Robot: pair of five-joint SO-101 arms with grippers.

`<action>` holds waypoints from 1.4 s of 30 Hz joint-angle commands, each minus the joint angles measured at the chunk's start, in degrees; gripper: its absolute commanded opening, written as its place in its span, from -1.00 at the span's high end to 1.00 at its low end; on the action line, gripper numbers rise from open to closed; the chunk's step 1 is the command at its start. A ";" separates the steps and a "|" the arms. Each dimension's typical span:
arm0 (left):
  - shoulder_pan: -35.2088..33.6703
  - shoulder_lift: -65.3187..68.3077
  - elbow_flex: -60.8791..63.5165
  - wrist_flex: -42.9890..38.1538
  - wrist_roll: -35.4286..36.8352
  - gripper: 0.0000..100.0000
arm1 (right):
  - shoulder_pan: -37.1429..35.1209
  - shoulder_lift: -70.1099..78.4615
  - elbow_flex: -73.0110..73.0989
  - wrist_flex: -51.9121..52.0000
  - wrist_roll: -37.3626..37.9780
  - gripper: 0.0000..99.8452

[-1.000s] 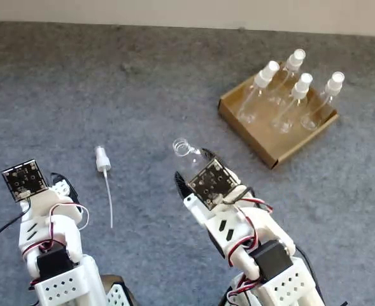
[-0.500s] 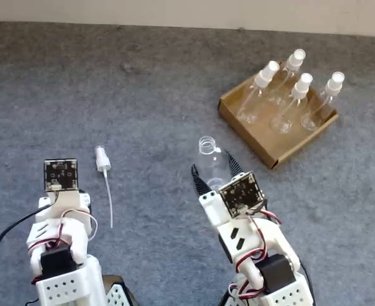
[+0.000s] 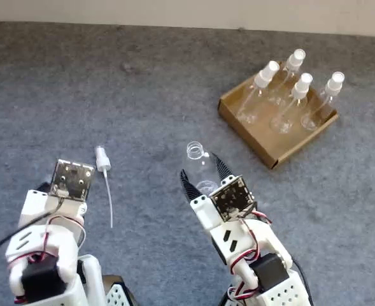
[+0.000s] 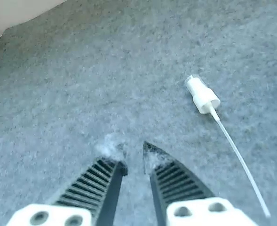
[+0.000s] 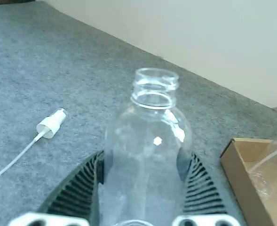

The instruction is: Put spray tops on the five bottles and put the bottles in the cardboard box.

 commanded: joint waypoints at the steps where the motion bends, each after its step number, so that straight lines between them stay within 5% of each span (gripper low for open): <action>1: 1.10 15.69 -12.35 2.90 -1.49 0.99 | -0.48 -0.75 2.51 -6.46 0.00 0.86; 10: 1.45 45.58 -26.24 3.16 -0.70 0.98 | -0.48 -0.75 12.44 -18.86 -0.26 0.86; 23: 12.70 77.14 -44.00 2.81 18.99 0.98 | -0.31 -0.66 12.44 -12.53 -0.35 0.87; 30: 12.88 91.74 -51.65 2.46 29.01 0.65 | -0.31 -0.66 12.44 -12.35 -0.35 0.87; 42: 12.88 105.36 -52.62 -11.87 34.37 0.72 | -0.31 -0.66 12.44 -12.26 -0.09 0.87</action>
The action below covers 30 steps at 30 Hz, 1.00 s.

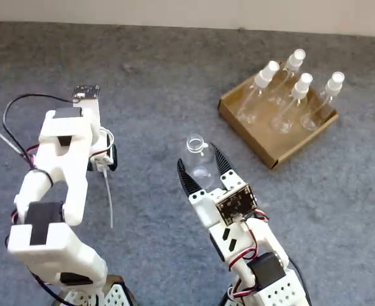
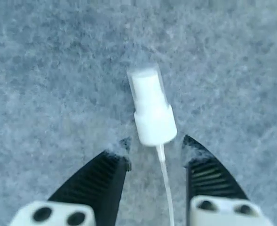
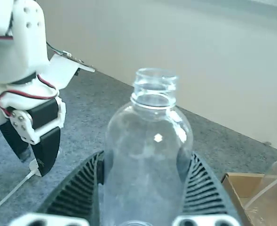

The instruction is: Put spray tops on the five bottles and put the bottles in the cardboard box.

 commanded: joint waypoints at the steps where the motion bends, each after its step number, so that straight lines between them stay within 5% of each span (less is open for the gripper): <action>1: 0.84 1.54 -2.59 -5.36 0.97 0.72 | -0.31 -0.66 9.19 0.31 -0.09 0.87; 24: 1.19 6.37 -3.03 -9.85 0.53 0.91 | -0.31 -0.66 9.19 0.40 -0.18 0.87; 30: 6.29 2.24 -5.14 -9.49 0.88 0.91 | -0.31 -0.66 9.19 0.40 -0.26 0.87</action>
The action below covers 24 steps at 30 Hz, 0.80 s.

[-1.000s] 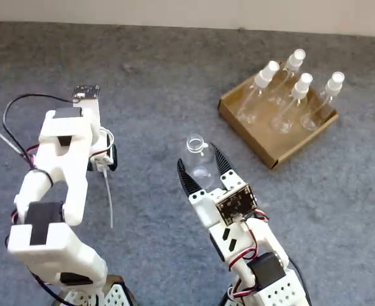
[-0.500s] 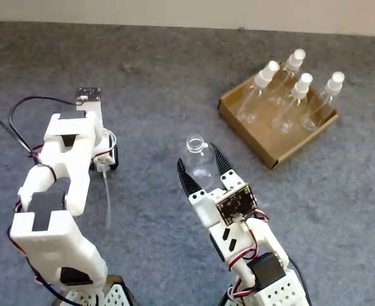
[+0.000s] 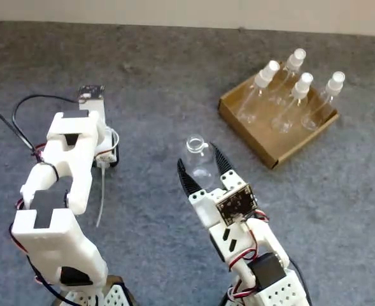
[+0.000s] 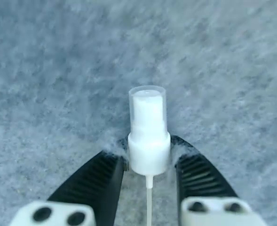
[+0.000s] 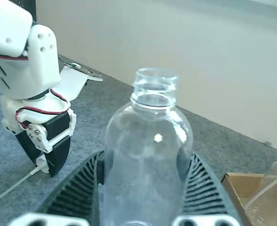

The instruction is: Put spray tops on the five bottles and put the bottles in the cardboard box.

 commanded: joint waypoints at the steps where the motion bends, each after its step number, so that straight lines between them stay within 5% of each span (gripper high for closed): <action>1: 4.88 -6.11 -3.91 -1.32 0.62 0.91 | -0.31 -0.66 9.19 0.40 -0.26 0.87; 12: 8.13 -34.33 -3.38 -1.67 0.62 0.91 | -0.31 -0.66 9.19 0.40 -0.35 0.87; 18: 16.13 -50.07 -3.38 -1.76 0.70 0.91 | -0.40 -0.66 9.19 0.40 -0.35 0.87; 24: 21.85 -60.26 -3.30 -11.25 0.70 0.91 | -0.40 -0.66 9.19 0.40 -0.35 0.87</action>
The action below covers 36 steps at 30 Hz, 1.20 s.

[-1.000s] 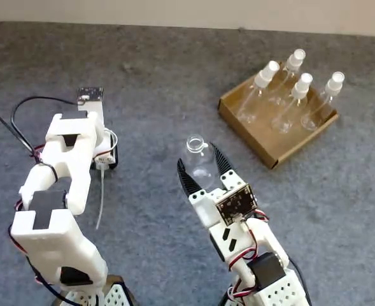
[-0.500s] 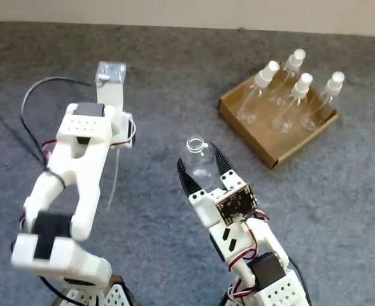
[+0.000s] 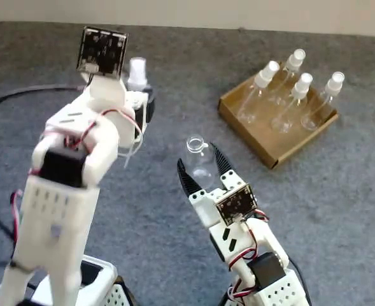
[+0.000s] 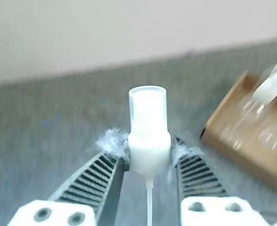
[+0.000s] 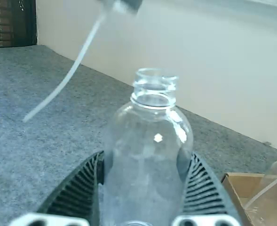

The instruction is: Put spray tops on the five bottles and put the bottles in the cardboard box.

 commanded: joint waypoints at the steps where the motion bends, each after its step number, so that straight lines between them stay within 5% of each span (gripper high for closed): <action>1: 3.82 -7.69 -2.51 -9.14 0.70 0.91 | -0.40 -0.66 9.19 0.48 -0.35 0.87; 4: 6.11 -9.80 -2.42 -13.10 1.32 0.91 | -0.57 -0.66 9.19 2.33 -0.35 0.87; 10: 7.87 -12.09 -2.42 -16.53 18.37 0.91 | -0.66 -0.66 9.19 3.12 -0.35 0.87; 14: 8.04 -12.26 1.71 -18.64 21.27 0.91 | -0.66 -0.66 9.19 3.12 -0.35 0.87; 23: 8.13 -13.14 19.82 -49.93 21.54 0.91 | -0.48 -0.66 9.19 3.12 -0.35 0.87; 36: 14.64 -27.91 19.03 -31.65 21.36 0.91 | -0.57 -0.66 9.19 3.12 -0.35 0.87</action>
